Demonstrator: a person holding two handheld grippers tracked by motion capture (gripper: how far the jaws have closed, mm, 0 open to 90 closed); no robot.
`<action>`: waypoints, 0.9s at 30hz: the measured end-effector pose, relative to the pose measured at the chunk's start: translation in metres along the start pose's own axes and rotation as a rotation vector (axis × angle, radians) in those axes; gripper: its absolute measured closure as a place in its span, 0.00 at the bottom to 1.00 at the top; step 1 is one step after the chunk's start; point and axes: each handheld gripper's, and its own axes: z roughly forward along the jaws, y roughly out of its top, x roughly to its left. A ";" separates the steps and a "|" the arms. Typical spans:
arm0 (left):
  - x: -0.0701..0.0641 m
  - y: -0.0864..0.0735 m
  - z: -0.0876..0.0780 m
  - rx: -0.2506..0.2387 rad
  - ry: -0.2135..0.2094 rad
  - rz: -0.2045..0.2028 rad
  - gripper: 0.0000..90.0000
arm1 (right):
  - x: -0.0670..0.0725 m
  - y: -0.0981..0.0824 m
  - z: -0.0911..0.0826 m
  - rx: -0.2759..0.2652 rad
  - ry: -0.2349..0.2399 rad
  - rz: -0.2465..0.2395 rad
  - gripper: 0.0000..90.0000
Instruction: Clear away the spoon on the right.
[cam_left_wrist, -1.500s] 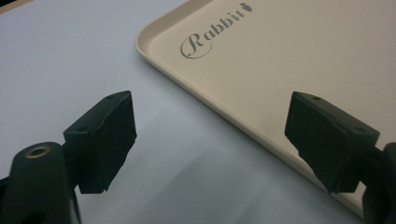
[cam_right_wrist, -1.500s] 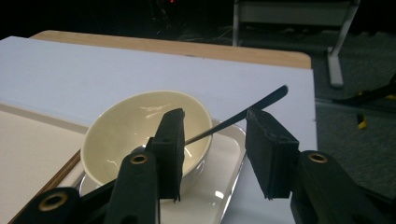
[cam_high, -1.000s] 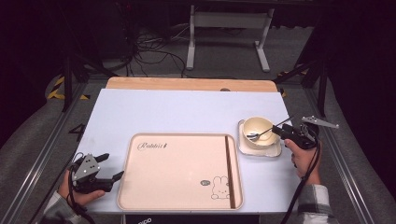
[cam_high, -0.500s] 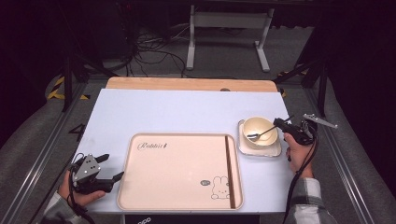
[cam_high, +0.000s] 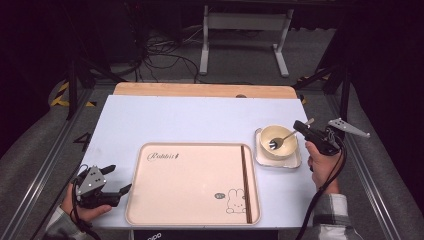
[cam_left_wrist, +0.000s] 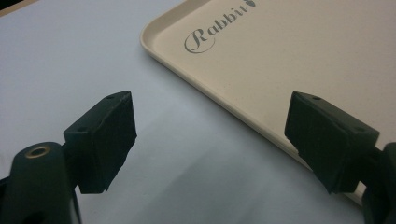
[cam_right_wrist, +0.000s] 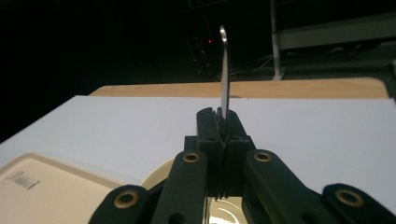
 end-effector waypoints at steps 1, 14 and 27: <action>0.000 0.000 0.000 -0.001 -0.002 -0.002 0.19 | 0.004 0.003 -0.003 -0.007 0.002 -0.019 1.00; 0.000 0.000 -0.001 -0.003 0.001 -0.001 0.19 | 0.043 0.026 -0.023 -0.086 0.093 -0.115 1.00; -0.001 0.001 0.000 -0.001 -0.001 0.008 0.19 | 0.083 0.028 -0.026 -0.066 0.242 -0.177 1.00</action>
